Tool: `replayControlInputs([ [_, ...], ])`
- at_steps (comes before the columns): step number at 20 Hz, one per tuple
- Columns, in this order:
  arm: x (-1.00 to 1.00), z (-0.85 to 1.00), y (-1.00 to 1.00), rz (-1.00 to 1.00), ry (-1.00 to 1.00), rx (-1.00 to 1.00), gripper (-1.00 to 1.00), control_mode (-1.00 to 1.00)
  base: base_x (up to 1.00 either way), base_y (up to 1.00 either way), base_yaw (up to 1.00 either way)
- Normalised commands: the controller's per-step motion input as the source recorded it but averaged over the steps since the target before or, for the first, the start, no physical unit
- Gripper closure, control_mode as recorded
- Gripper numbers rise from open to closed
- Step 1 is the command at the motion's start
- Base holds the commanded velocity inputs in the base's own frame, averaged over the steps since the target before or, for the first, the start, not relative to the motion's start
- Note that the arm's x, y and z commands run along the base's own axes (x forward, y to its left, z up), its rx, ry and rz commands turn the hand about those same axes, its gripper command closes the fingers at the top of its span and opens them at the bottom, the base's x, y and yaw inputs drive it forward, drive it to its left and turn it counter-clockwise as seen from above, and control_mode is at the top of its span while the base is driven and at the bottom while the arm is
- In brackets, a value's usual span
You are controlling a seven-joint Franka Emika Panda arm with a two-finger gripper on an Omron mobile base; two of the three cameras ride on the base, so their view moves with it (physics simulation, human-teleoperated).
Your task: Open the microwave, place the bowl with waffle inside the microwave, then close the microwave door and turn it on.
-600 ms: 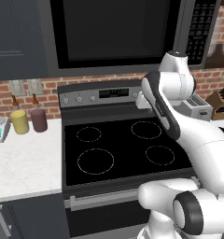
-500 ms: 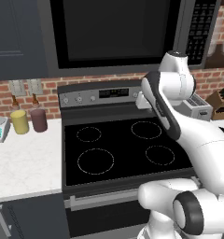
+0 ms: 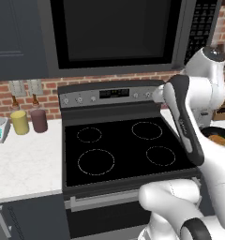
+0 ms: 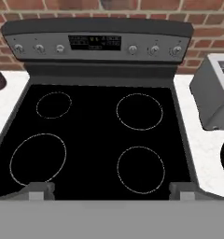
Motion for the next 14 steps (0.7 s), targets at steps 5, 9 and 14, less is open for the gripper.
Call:
replayControlInputs([
  [5,-0.35,0.83,-0.52,-0.02,-0.69,0.0,-1.0,-1.0,0.0,0.0,0.0],
  [9,0.01,0.94,-0.36,-0.01,-0.57,0.0,-1.0,-1.0,0.0,0.0,0.0],
  [14,0.35,0.69,-0.1,-0.07,-0.13,0.0,-1.0,-1.0,0.0,0.0,0.0],
])
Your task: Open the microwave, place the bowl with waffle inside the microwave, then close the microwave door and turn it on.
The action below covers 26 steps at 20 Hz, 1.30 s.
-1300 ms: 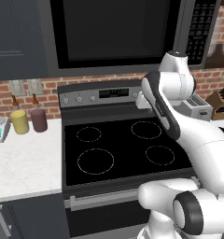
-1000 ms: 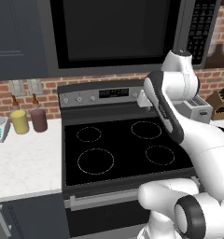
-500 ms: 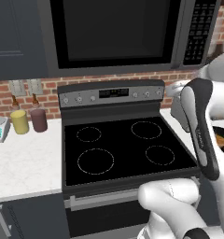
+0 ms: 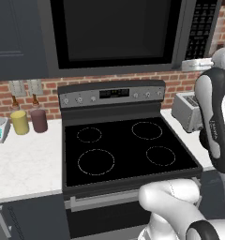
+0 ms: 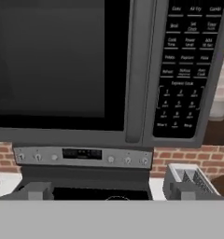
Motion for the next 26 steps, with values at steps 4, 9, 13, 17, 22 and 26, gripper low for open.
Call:
replayControlInputs([
  [4,0.42,0.08,-0.01,-0.04,0.21,0.0,-1.0,-1.0,0.0,0.0,0.0],
  [9,0.31,0.02,-0.11,0.02,0.15,0.0,-1.0,-1.0,0.0,0.0,0.0],
  [13,0.09,0.0,-0.3,0.12,-0.02,0.04,-1.0,-1.0,0.0,0.0,0.0],
  [17,0.16,-0.06,-0.24,0.06,-0.09,0.07,-1.0,-1.0,0.0,0.0,0.0],
  [22,0.21,-0.04,-0.08,0.01,-0.14,0.08,-1.0,-1.0,0.0,0.0,0.0],
  [26,0.3,0.0,0.0,0.0,-0.12,0.08,-1.0,-1.0,0.0,0.0,0.0],
])
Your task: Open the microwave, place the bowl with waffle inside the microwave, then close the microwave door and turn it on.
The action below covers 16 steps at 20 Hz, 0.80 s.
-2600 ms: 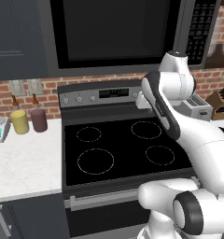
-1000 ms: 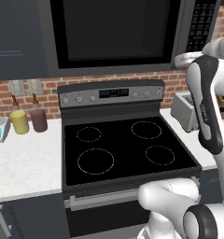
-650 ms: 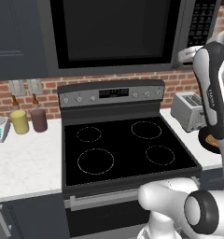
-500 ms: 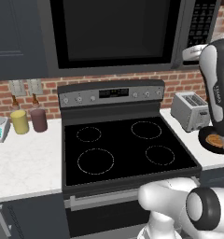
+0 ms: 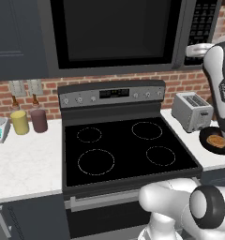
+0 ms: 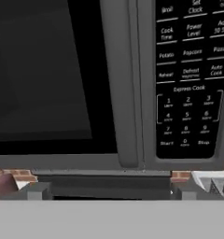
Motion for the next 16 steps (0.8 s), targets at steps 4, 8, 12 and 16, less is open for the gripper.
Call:
replayControlInputs([
  [4,0.39,0.0,-0.07,0.0,-0.03,0.1,-1.0,-1.0,0.0,0.0,0.0],
  [8,0.43,0.0,-0.13,0.0,0.0,0.09,-1.0,-1.0,0.0,0.0,0.0],
  [12,0.42,0.0,-0.14,0.0,0.03,0.07,-1.0,-1.0,0.0,0.0,0.0],
  [16,0.5,0.0,-0.01,0.0,0.01,0.05,-1.0,-1.0,0.0,0.0,0.0],
])
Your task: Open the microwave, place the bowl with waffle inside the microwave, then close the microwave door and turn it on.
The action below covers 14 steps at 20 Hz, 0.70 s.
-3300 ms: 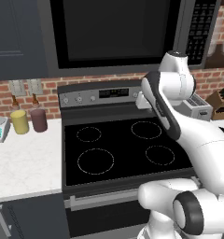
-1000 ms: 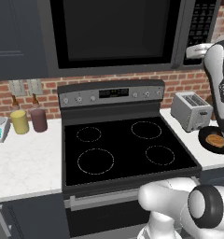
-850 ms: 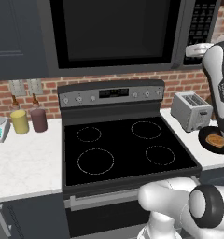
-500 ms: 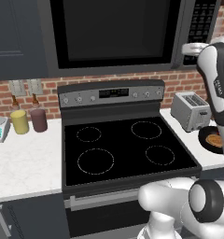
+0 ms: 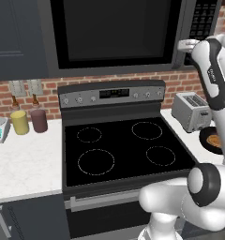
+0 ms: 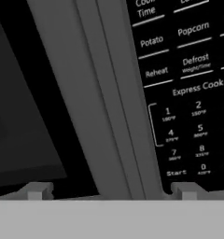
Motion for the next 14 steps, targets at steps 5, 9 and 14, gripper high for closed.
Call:
replayControlInputs([
  [5,0.43,0.0,0.0,0.0,0.0,0.03,-1.0,-1.0,0.0,0.0,0.0],
  [9,0.44,0.0,0.0,0.0,0.0,0.03,-1.0,-1.0,0.0,0.0,0.0],
  [14,0.44,0.0,0.0,0.0,0.0,0.04,-1.0,-1.0,0.0,0.0,0.0],
])
